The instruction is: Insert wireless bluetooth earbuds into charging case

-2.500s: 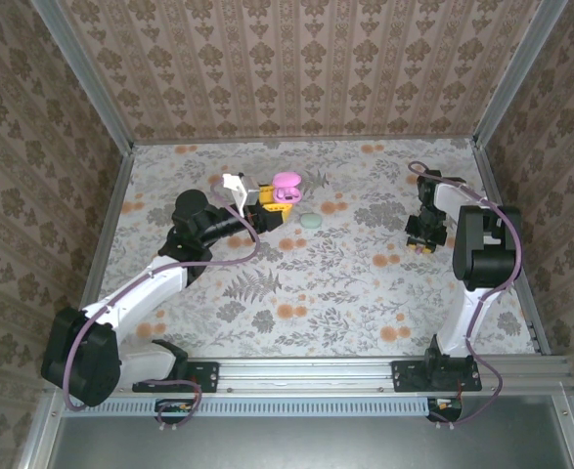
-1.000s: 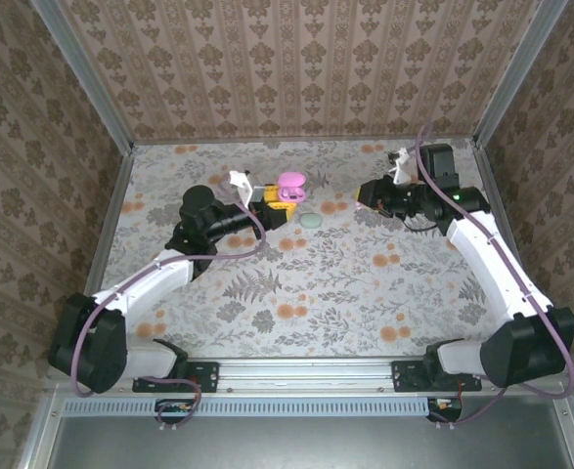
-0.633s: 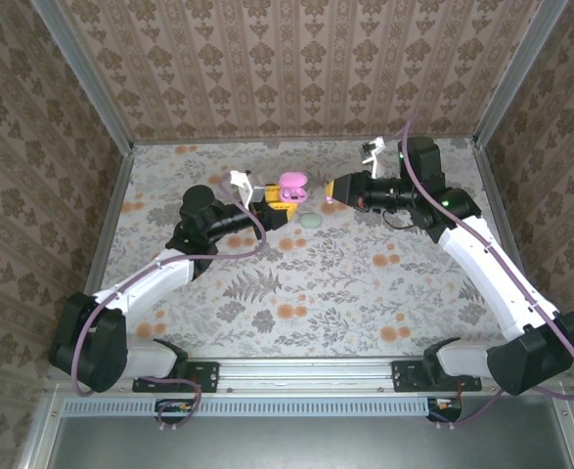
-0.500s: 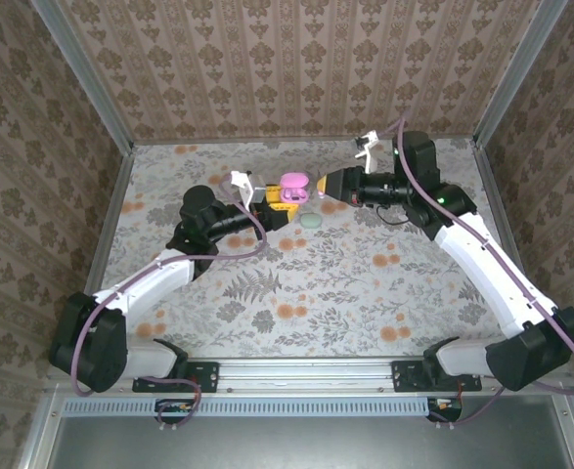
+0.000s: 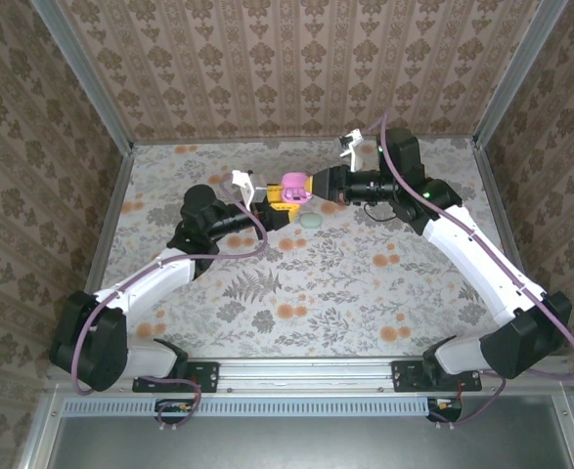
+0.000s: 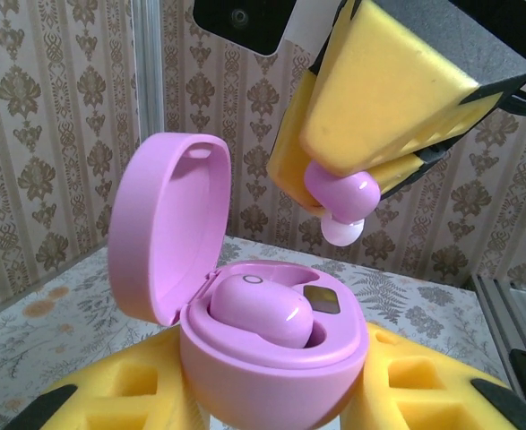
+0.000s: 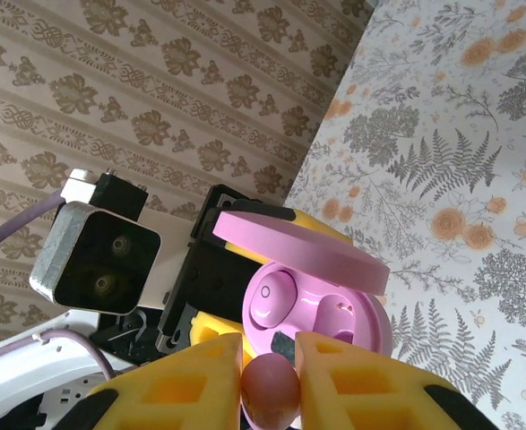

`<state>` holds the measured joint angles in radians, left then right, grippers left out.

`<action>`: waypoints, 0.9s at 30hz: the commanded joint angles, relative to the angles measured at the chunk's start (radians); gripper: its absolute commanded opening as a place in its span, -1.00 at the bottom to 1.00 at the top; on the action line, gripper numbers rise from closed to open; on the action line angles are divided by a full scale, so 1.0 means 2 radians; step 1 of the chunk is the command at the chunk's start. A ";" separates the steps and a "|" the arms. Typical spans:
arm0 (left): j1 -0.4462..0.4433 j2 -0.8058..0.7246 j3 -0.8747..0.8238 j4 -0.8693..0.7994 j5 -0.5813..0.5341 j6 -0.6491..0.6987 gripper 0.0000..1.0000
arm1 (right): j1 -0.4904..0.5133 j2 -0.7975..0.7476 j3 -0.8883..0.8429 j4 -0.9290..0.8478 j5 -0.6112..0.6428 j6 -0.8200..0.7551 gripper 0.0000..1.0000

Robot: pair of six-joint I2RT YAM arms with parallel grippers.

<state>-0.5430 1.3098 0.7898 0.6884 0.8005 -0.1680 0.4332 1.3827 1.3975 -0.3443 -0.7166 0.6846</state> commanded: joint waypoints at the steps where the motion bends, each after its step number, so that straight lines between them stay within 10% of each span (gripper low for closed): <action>1: -0.003 0.001 0.016 0.018 0.013 -0.011 -0.49 | 0.005 0.016 0.019 0.003 0.005 -0.006 -0.53; 27: -0.004 -0.002 0.018 0.030 0.011 -0.019 -0.49 | 0.015 0.032 0.038 -0.055 0.047 -0.039 -0.45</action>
<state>-0.5438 1.3102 0.7921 0.6956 0.8078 -0.1883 0.4568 1.4364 1.4448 -0.4019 -0.6579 0.6323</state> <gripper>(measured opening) 0.344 0.269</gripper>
